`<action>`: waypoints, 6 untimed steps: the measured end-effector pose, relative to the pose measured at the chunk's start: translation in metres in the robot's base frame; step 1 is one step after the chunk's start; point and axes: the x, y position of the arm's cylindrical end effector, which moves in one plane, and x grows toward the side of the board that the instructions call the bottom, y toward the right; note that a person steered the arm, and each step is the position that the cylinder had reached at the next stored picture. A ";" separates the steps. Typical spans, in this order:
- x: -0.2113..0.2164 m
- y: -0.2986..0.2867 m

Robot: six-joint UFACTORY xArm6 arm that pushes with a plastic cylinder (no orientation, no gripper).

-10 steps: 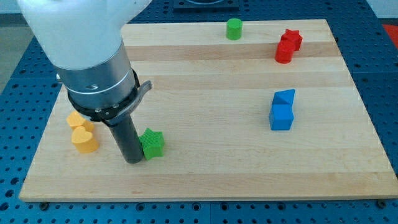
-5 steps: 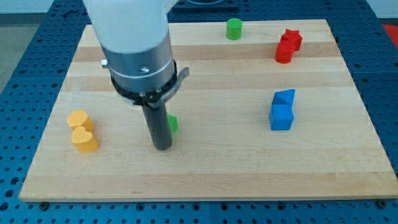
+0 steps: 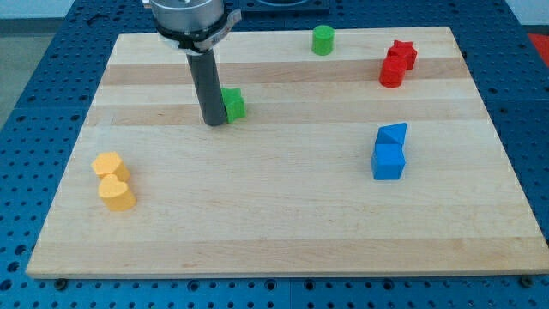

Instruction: Move the green star towards the top center

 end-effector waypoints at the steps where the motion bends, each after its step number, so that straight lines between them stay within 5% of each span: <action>1: -0.013 0.000; 6: -0.028 0.045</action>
